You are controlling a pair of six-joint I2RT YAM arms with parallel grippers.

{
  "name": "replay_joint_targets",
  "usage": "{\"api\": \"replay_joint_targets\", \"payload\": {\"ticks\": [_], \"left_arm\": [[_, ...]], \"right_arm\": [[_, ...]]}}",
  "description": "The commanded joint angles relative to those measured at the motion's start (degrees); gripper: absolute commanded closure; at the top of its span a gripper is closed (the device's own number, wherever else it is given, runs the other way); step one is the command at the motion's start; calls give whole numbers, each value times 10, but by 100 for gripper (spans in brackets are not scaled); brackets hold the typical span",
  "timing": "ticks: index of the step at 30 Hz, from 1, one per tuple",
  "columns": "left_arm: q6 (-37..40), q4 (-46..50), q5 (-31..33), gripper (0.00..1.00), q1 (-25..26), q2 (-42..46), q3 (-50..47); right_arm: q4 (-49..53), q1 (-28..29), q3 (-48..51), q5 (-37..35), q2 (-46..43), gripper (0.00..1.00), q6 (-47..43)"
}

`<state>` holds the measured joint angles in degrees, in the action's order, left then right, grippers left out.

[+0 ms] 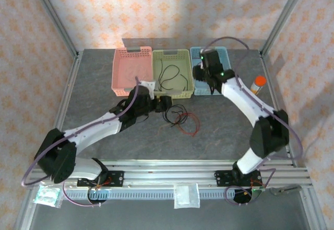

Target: Untangle the cables

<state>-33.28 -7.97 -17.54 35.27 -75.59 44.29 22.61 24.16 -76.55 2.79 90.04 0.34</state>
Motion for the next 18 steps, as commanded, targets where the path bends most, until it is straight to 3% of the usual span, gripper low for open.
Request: {"api": "replay_joint_targets", "payload": {"ticks": [1, 5, 13, 18], "left_arm": [[-39, -18, -4, 36, 1, 44, -53], [-71, -52, -21, 36, 1, 90, -114], [-145, -141, -55, 36, -18, 102, -181], [-200, -235, -110, 36, -69, 104, -226]], "right_arm": [[-37, 21, 74, 55, -54, 55, -19], [-47, 61, 148, 114, -99, 48, -84], [-32, 119, 177, 167, -89, 18, -198], [12, 155, 141, 134, -41, 16, -253]]}}
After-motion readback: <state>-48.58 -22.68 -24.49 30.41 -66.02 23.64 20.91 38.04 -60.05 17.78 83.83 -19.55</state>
